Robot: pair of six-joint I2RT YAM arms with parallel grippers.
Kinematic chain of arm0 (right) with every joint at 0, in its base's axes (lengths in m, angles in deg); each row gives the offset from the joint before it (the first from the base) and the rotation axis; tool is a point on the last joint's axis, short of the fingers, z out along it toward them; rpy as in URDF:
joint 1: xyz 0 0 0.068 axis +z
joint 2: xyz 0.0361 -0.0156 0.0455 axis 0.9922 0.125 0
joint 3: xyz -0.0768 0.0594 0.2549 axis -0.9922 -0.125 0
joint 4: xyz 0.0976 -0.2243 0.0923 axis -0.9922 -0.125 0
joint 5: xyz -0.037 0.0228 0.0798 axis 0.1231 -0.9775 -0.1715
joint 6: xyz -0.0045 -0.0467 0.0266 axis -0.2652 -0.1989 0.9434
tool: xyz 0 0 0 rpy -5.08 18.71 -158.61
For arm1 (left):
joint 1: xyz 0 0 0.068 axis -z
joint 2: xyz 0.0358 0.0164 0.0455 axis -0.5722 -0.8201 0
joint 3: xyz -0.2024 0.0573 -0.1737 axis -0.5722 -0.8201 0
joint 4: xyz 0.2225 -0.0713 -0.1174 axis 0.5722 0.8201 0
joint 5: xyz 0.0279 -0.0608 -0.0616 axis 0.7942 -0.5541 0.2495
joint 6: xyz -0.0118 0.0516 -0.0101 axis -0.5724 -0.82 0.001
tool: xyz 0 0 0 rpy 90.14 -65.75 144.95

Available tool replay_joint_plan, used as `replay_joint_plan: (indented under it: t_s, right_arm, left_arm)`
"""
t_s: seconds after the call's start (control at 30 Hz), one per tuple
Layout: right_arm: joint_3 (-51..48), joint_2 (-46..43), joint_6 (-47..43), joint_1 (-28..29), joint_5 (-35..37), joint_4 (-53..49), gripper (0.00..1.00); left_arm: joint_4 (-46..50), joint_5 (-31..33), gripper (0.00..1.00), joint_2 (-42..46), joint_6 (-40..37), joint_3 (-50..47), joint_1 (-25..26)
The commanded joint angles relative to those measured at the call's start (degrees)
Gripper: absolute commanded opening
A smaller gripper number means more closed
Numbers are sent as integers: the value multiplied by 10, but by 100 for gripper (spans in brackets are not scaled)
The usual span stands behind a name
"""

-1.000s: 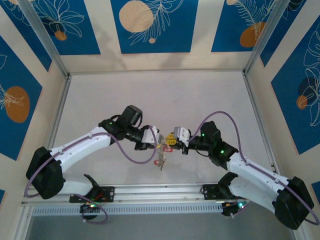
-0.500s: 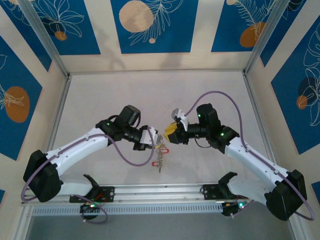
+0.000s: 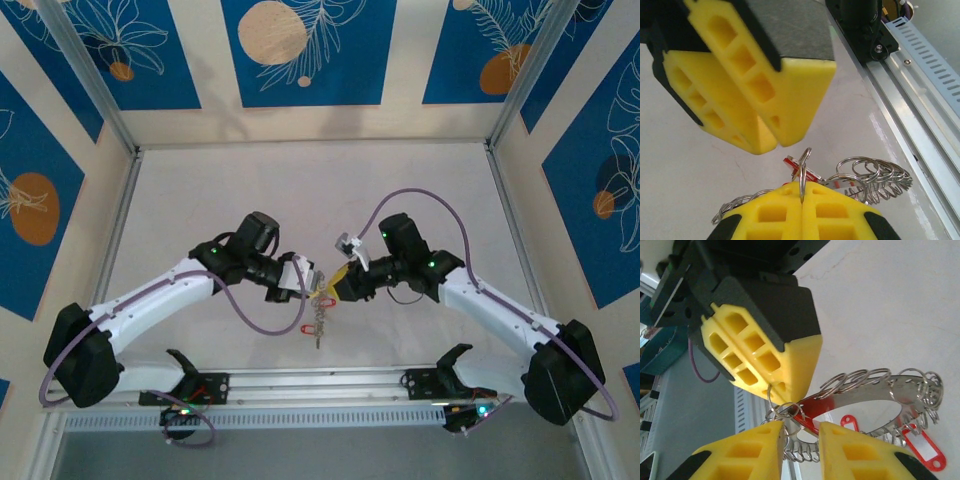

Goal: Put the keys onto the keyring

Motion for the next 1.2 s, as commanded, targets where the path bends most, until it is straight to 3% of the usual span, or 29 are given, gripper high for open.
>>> replay_joint_plan:
  t_s: [0.0, 0.07, 0.23, 0.4, 0.53, 0.8, 1.0, 1.17]
  right_arm:
    - [-14, -18, -19, 13, 3, 18, 32]
    - [-15, -23, -31, 25, 36, 15, 37]
    - [-18, -32, -75, 67, 137, 31, 34]
    - [-16, -26, -91, 80, 161, 45, 8]
    - [-27, -28, -108, 88, 170, 43, 0]
    - [-58, -52, -175, 124, 205, 71, 0]
    - [-68, -60, -257, 163, 271, 92, 12]
    - [-98, -103, -298, 172, 307, 123, 28]
  left_arm:
    - [-22, -38, 0, 13, 8, -2, -2]
    - [-28, -38, 0, 13, 11, -4, -2]
    - [-26, -48, 0, 9, 21, 0, -2]
    - [-33, -52, 0, 12, 31, -1, -2]
    - [-72, -60, 0, 18, 65, -15, -4]
    - [-88, -75, 0, 8, 85, -14, -6]
    - [-99, -66, 0, 12, 98, -18, -6]
    - [-100, -59, 0, 12, 99, -21, -6]
